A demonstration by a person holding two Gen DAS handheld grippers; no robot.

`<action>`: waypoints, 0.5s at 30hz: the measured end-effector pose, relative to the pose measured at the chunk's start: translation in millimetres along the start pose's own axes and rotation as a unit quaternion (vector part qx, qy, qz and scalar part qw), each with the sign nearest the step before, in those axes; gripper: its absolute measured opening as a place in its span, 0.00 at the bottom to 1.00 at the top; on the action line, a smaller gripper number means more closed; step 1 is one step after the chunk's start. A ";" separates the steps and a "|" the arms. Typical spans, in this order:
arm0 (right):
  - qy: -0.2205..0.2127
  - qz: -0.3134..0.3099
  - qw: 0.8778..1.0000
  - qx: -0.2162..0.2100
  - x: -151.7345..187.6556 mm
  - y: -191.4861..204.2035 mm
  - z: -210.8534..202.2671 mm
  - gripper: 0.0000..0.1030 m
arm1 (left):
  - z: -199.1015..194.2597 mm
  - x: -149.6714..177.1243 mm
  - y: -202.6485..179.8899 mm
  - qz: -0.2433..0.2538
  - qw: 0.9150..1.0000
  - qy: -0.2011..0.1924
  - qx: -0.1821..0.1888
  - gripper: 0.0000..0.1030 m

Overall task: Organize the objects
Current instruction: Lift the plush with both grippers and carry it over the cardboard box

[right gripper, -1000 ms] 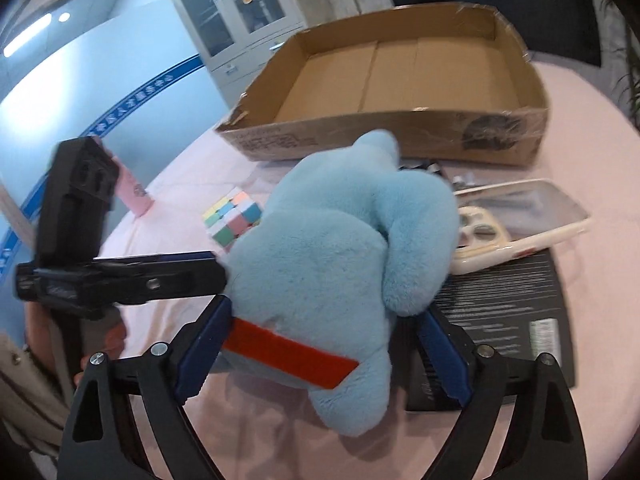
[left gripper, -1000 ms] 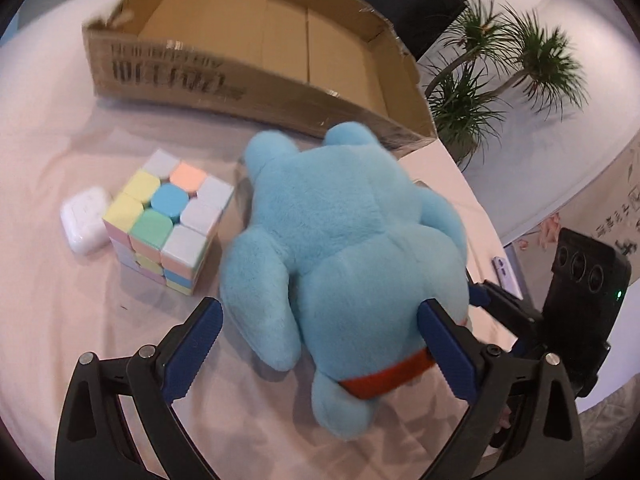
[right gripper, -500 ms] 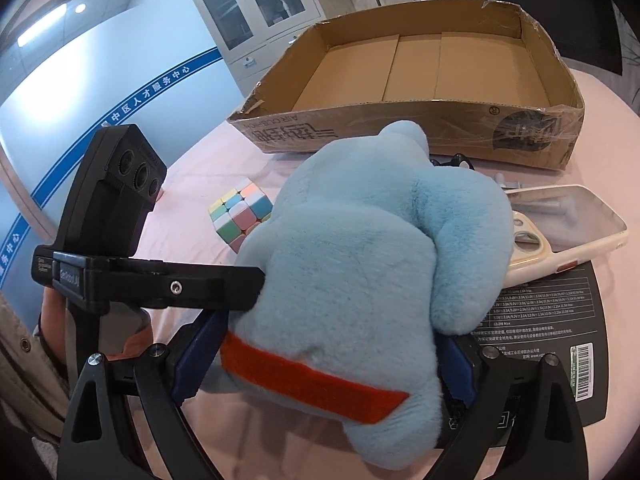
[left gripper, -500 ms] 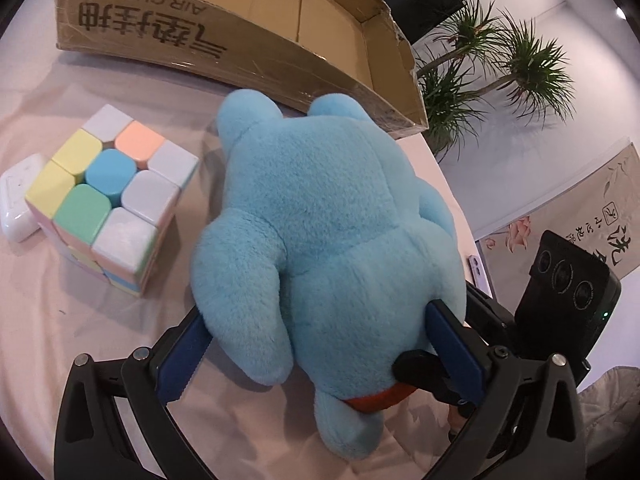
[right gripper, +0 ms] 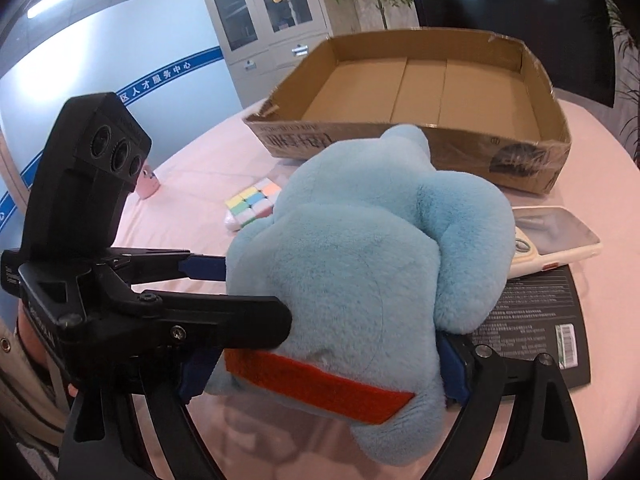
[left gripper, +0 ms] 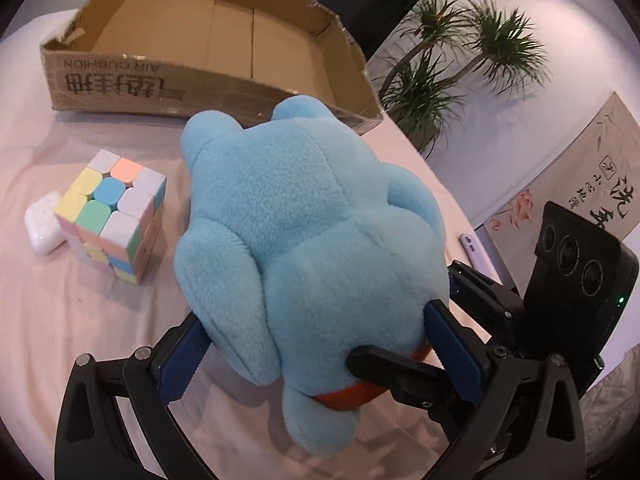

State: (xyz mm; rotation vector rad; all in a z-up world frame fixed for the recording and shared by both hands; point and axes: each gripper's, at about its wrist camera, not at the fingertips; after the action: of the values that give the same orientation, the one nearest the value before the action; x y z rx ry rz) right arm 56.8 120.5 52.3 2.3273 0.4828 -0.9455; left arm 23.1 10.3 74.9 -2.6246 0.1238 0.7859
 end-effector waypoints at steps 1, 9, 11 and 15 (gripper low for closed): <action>-0.004 -0.004 1.000 0.002 1.2 4.4 -2.9 0.87 | -6.0 3.9 -1.1 0.006 1.000 -0.008 -0.002 0.99; -0.037 -0.043 0.998 0.022 -5.1 38.8 -20.8 0.87 | -37.4 -1.3 -9.6 0.019 0.998 -0.053 -0.005 0.99; -0.049 -0.050 0.997 0.022 -15.2 43.9 -22.7 0.87 | -46.2 -9.4 -10.0 0.022 0.997 -0.069 -0.011 0.99; -0.068 -0.074 0.994 0.032 -41.0 50.8 -25.8 0.87 | -56.4 -35.7 -10.7 0.024 0.995 -0.092 -0.013 0.99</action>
State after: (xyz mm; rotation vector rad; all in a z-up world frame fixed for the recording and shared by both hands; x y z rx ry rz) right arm 68.3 93.0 115.9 2.2899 0.5834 -1.1970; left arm 24.0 -3.2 141.1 -2.5665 0.1259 1.0467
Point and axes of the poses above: each gripper's, at about its wrist camera, not at the fingertips, and z roughly the way its jaws point, y to its left, x to its underside, and after that the axes turned 15 degrees about -x, right-handed
